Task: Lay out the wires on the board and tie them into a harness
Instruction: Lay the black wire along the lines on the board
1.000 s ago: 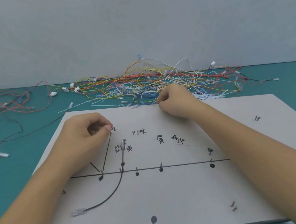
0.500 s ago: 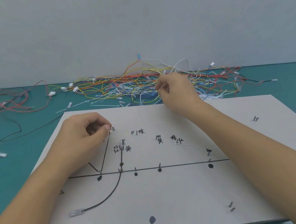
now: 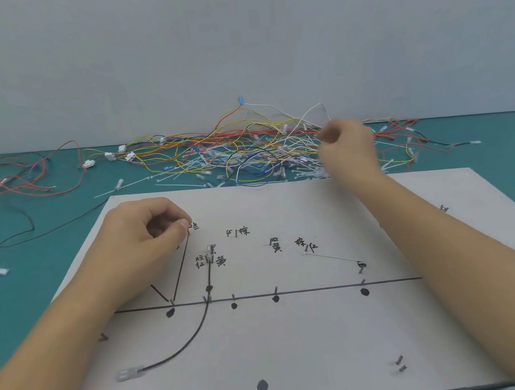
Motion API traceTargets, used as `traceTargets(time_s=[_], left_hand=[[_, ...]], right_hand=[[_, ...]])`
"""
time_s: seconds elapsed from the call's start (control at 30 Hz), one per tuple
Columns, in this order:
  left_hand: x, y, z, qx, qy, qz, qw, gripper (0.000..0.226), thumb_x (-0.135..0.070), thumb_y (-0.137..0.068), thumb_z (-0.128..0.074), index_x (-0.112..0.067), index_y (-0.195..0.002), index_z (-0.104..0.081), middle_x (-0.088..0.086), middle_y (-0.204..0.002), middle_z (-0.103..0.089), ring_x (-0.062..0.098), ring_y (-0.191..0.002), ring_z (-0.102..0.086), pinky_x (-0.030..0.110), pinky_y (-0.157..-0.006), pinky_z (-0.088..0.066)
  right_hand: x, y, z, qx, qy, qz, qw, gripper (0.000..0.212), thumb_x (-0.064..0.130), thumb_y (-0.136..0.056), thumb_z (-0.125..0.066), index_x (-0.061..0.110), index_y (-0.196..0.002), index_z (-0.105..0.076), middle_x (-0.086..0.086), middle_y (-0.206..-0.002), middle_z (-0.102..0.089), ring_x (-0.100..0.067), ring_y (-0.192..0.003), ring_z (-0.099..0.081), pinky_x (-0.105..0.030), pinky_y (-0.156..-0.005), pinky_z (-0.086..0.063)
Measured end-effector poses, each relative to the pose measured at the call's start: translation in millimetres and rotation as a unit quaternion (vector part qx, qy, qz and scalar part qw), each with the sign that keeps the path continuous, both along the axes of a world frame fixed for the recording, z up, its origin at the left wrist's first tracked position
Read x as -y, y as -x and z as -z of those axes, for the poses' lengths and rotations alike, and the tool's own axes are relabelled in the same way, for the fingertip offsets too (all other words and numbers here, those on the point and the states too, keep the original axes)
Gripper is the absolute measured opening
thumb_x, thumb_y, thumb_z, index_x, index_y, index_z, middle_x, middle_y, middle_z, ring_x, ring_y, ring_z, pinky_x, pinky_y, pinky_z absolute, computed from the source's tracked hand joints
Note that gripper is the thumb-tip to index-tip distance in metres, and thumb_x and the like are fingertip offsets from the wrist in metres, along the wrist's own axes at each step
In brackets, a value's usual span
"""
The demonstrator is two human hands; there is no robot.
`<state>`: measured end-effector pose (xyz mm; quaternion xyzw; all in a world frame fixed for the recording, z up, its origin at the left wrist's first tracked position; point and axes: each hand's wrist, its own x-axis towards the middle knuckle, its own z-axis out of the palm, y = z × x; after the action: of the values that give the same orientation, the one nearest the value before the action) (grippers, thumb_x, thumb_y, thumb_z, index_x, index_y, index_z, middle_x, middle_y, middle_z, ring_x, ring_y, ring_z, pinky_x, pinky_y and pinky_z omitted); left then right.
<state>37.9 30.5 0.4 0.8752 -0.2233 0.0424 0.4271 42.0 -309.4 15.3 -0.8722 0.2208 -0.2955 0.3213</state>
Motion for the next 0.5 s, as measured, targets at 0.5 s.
traceTargets(time_s=[0.5], left_hand=[[1,-1,0,-0.008,-0.006,-0.005,1.000,0.019,-0.018,-0.092,-0.070,-0.030,-0.079,-0.075,-0.012,-0.065,-0.066,0.005,-0.055,-0.053,0.025,-0.060,-0.043]], right_hand=[[64,-32,7,-0.238,0.098,0.144,0.956,0.024,0.027,-0.086,-0.068,0.023,-0.109,-0.074,-0.015,-0.122,-0.063,-0.036,-0.129,-0.042,-0.045,-0.099,-0.036]])
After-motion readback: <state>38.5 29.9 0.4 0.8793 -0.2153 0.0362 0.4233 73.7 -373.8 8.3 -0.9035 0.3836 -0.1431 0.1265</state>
